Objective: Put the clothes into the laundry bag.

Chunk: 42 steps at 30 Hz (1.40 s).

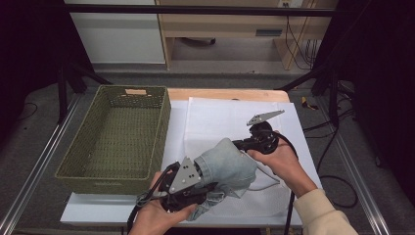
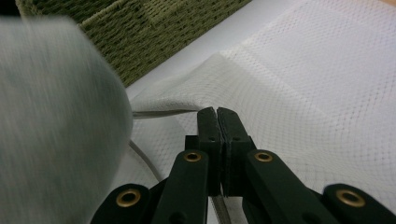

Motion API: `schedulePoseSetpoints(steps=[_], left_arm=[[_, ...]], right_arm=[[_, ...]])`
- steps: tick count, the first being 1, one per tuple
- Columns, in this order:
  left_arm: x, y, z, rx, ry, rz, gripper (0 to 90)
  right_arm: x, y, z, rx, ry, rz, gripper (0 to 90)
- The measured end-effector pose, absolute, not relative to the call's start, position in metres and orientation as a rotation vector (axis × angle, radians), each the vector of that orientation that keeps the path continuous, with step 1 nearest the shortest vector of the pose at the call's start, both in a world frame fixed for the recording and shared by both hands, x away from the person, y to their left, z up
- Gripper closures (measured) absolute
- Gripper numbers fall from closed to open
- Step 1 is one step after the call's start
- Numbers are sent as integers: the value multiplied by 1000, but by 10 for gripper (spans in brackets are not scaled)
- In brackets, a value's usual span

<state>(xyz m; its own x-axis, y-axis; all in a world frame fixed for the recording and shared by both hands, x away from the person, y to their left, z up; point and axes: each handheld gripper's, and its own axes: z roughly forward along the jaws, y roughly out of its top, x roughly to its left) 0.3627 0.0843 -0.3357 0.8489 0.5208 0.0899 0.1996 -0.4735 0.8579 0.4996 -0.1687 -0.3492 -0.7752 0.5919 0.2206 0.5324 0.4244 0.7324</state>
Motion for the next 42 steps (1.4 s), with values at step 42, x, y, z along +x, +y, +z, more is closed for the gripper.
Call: schedulePoseSetpoints(steps=[42], left_arm=[[391, 36, -378, 2105, 518, 352, 576]], right_arm=[[503, -170, -350, 998, 2547, 1281, 894]])
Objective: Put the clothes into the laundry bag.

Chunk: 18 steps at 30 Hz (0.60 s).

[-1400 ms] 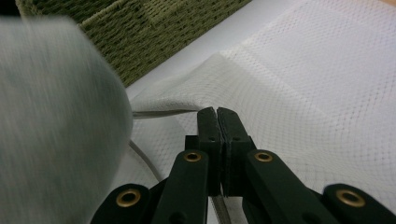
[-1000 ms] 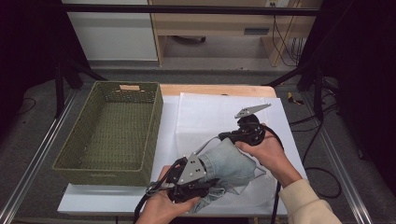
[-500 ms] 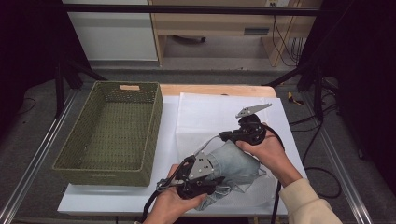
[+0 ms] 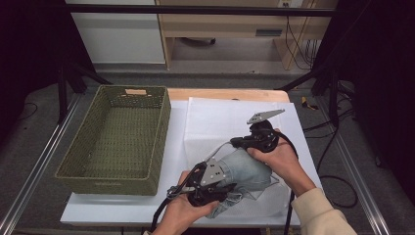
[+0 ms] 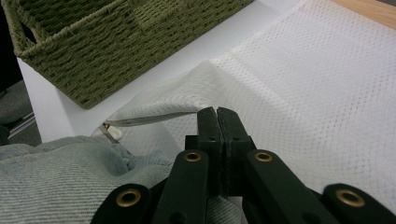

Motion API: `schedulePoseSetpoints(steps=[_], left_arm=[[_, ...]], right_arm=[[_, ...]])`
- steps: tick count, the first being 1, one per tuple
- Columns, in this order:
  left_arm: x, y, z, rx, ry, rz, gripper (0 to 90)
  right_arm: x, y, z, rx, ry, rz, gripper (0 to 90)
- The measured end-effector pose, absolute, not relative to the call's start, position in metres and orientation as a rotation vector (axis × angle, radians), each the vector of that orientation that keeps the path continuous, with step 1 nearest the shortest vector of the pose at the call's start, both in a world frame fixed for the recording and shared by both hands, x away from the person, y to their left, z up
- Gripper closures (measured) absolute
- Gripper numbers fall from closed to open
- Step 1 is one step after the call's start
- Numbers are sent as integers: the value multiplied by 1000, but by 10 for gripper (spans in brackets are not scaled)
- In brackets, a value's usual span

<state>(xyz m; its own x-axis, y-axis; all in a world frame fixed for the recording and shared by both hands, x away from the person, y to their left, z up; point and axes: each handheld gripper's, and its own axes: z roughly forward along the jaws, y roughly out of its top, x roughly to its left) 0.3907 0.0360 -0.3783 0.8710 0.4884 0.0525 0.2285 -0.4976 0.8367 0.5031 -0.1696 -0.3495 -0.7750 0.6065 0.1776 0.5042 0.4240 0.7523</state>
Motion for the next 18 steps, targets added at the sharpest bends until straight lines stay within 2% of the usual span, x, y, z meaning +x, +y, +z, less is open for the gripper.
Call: schedulePoseSetpoints(steps=[18], left_arm=[[393, 36, -394, 2131, 595, 311, 575]], right_arm=[[496, -173, -338, 952, 2540, 1272, 895]])
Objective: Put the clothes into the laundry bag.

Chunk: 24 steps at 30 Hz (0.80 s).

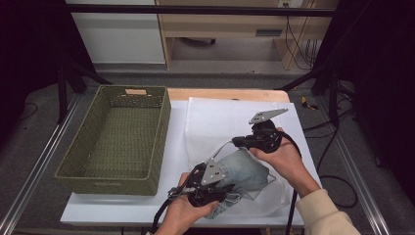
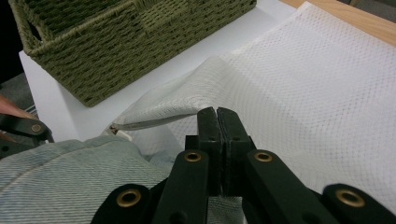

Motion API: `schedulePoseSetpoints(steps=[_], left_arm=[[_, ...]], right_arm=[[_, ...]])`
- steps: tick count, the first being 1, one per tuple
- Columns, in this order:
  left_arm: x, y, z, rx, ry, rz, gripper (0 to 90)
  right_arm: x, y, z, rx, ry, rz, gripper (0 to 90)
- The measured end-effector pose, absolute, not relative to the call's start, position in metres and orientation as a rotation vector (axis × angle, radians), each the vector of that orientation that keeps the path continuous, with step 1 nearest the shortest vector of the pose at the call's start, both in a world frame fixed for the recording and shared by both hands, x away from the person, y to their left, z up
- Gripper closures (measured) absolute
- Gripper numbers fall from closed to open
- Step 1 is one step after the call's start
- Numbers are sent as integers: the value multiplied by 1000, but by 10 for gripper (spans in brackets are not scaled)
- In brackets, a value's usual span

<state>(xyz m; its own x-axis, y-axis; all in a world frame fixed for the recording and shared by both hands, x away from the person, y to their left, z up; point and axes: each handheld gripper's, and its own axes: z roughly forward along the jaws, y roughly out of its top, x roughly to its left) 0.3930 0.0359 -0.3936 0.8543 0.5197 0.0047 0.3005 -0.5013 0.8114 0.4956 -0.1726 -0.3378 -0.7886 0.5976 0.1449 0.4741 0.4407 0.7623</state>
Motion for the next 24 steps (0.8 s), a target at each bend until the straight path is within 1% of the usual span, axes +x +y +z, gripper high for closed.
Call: schedulePoseSetpoints(steps=[6, 11, 14, 18, 24], left_arm=[[397, 36, -401, 2141, 644, 309, 574], [404, 34, -405, 2115, 686, 309, 574], [404, 32, -405, 2117, 693, 320, 574], [407, 27, -407, 2110, 733, 367, 573], [409, 26, -408, 2105, 755, 357, 569]], right_arm=[[493, -175, -334, 944, 2536, 1275, 895], [489, -176, -332, 936, 2542, 1273, 895], [488, -176, -332, 931, 2544, 1273, 895], [486, -178, -332, 939, 2538, 1283, 895], [484, -180, -331, 934, 2541, 1281, 895]])
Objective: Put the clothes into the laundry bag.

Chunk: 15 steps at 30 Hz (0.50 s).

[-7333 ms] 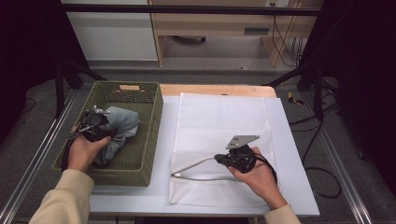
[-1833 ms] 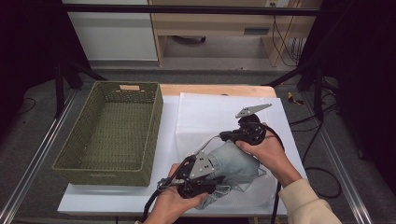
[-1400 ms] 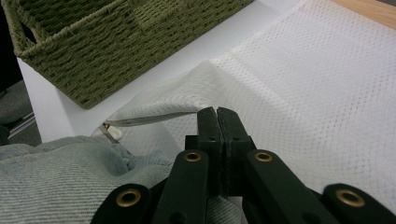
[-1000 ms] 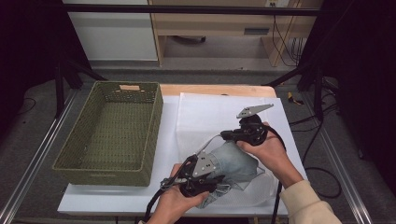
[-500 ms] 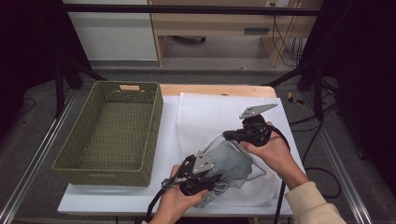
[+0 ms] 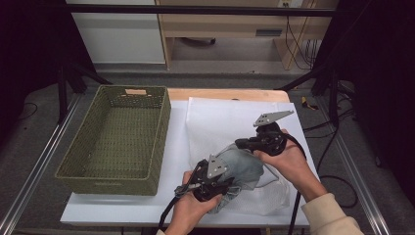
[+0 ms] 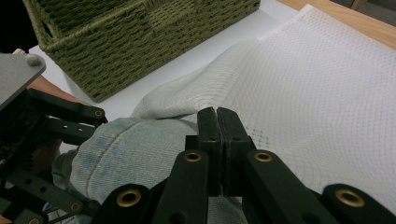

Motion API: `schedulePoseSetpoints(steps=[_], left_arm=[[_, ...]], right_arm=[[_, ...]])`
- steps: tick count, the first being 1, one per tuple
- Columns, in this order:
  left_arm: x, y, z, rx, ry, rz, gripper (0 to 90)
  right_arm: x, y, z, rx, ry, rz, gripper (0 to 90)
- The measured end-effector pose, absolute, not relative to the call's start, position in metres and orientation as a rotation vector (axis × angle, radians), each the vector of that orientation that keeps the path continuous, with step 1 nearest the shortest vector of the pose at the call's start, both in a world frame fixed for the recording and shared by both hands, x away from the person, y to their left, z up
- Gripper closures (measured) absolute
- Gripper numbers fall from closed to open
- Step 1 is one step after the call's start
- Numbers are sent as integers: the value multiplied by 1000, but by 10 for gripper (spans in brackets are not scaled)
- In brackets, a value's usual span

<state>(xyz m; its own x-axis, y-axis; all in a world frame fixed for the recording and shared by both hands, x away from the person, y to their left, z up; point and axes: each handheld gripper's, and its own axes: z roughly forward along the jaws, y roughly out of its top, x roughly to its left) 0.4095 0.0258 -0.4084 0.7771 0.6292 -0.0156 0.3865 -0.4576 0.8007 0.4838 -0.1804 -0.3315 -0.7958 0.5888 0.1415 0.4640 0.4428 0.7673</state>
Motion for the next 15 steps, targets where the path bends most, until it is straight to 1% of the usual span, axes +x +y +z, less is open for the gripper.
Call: schedulePoseSetpoints(steps=[4, 10, 15], left_arm=[[409, 29, -407, 2091, 766, 360, 568], [405, 33, -405, 2112, 775, 415, 567], [409, 36, -407, 2118, 821, 423, 567]], right_arm=[[482, -184, -329, 934, 2542, 1277, 896], [481, -183, -327, 931, 2548, 1275, 895], [480, -177, -326, 942, 2561, 1263, 895]])
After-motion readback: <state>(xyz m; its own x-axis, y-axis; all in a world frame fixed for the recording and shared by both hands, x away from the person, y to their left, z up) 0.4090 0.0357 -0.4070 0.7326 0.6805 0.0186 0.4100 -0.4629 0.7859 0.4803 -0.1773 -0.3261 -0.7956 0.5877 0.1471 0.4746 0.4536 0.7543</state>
